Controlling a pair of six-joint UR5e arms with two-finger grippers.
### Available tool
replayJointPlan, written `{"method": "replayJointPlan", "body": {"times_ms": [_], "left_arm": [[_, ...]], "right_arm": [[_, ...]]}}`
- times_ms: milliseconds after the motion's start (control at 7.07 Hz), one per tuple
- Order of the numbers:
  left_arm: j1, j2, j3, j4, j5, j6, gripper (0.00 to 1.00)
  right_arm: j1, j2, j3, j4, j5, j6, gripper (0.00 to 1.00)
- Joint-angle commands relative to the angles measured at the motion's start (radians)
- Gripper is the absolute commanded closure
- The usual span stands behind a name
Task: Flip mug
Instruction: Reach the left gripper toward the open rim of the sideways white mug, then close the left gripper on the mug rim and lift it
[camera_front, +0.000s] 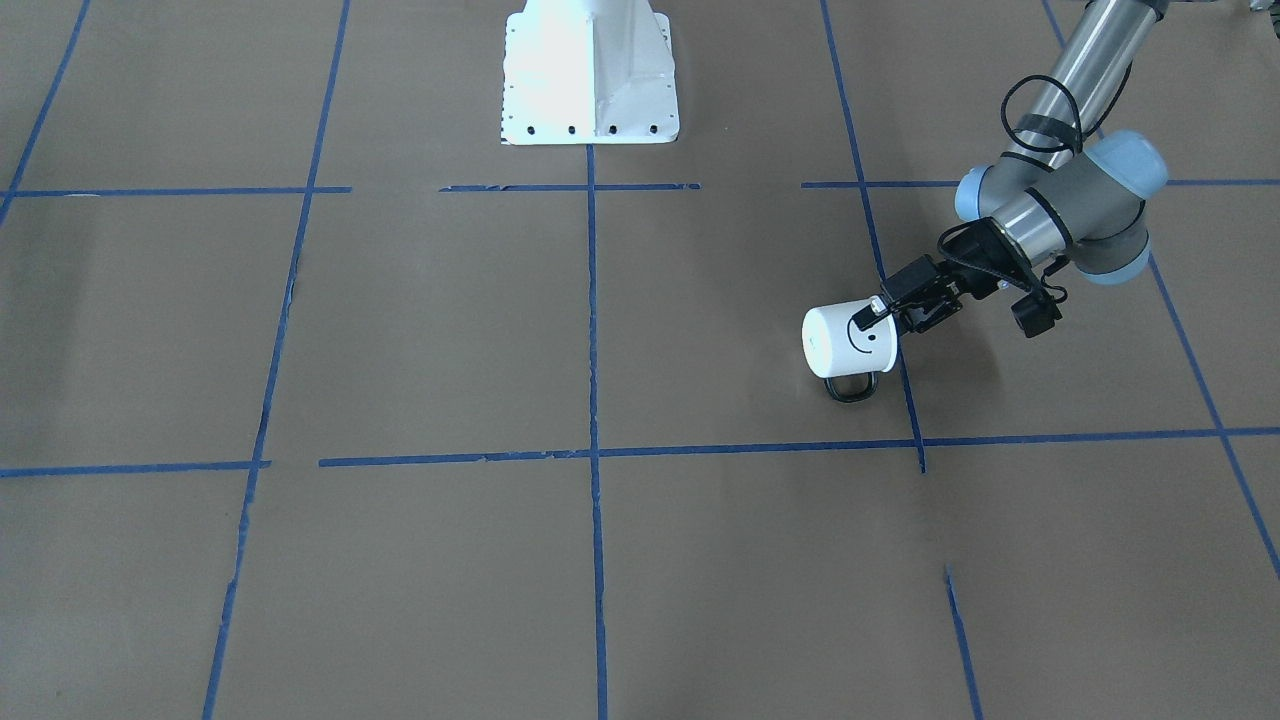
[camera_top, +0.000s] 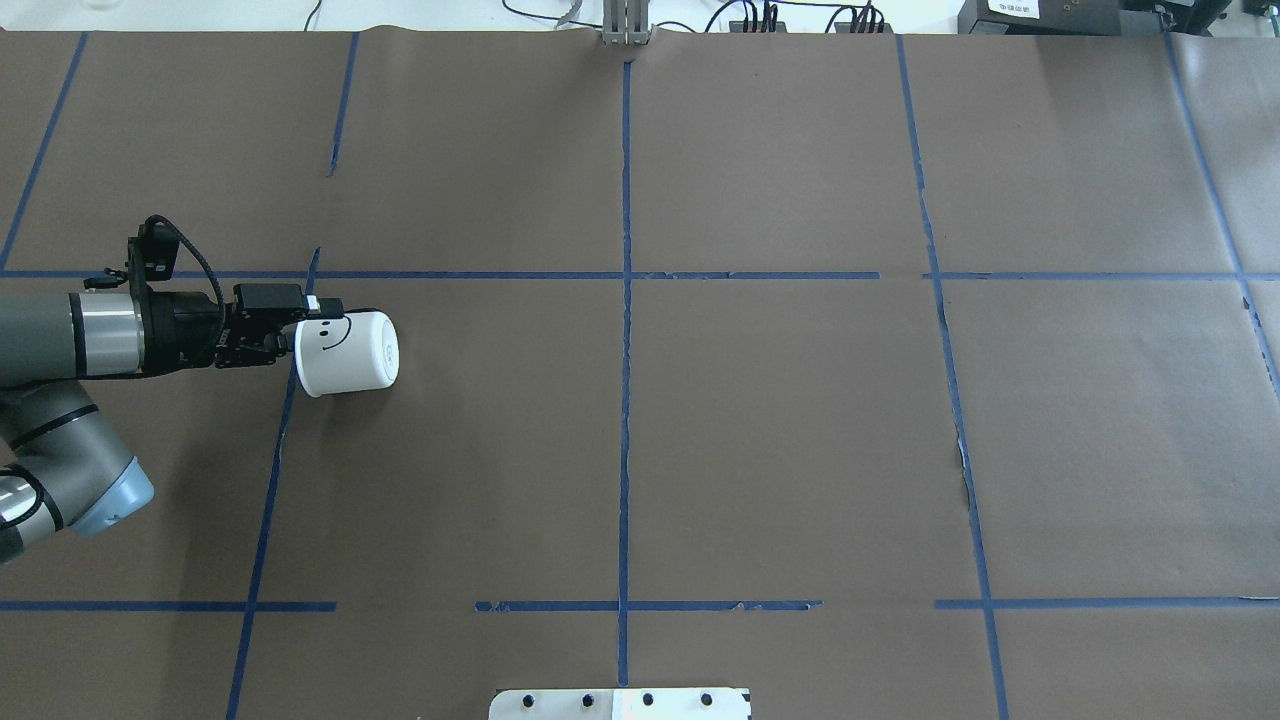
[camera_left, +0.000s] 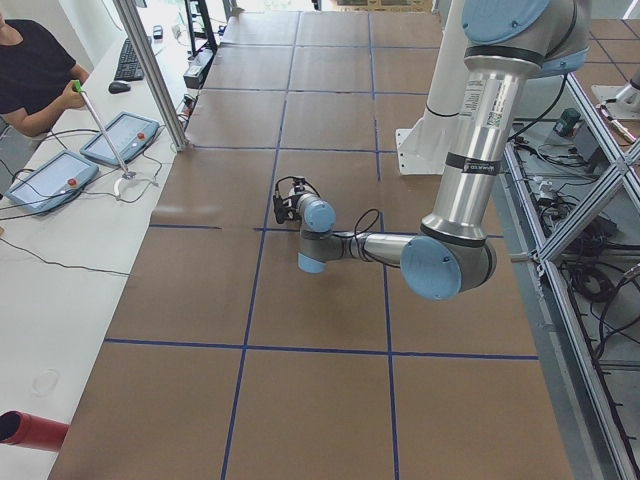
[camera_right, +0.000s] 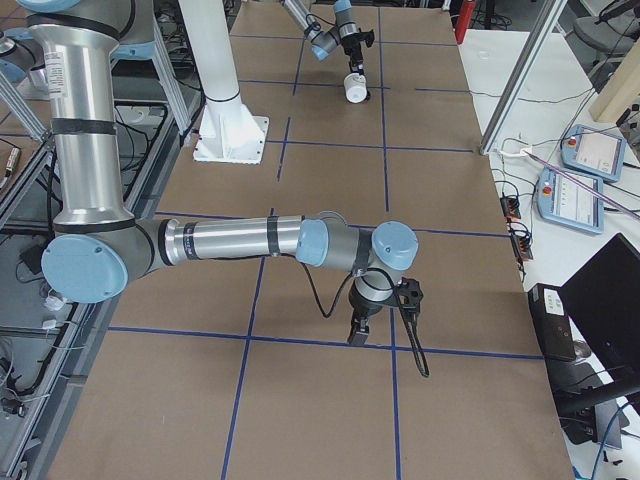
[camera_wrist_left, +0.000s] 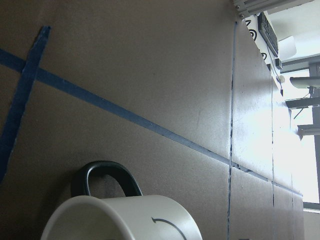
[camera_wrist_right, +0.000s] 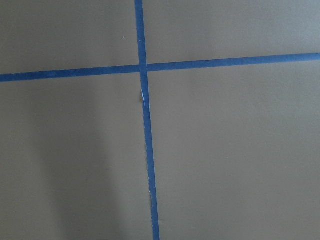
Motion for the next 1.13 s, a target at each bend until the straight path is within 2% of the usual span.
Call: {"method": "replayJointPlan", "body": {"times_ms": [0, 141, 424, 566, 707, 990], "left_arm": [[0.0, -0.004, -0.008, 0.0, -0.005, -0.004, 0.92], [0.0, -0.01, -0.023, 0.0, -0.007, -0.085, 1.0], [-0.001, -0.031, -0.078, 0.013, -0.126, -0.253, 1.0], [-0.003, -0.048, -0.139, 0.07, -0.177, -0.315, 1.0], [-0.016, -0.068, -0.211, 0.185, -0.227, -0.317, 1.0], [-0.019, -0.071, -0.328, 0.374, -0.226, -0.216, 1.0]], "right_arm": [[0.0, 0.0, 0.0, 0.0, 0.0, 0.0, 0.0], [0.0, 0.0, 0.0, 0.0, 0.0, 0.0, 0.0], [0.0, 0.0, 0.0, 0.0, 0.0, 0.0, 0.0], [0.0, 0.0, 0.0, 0.0, 0.0, 0.0, 0.0], [0.0, 0.0, 0.0, 0.0, 0.0, 0.0, 0.0], [0.0, 0.0, 0.0, 0.0, 0.0, 0.0, 0.0]]}}
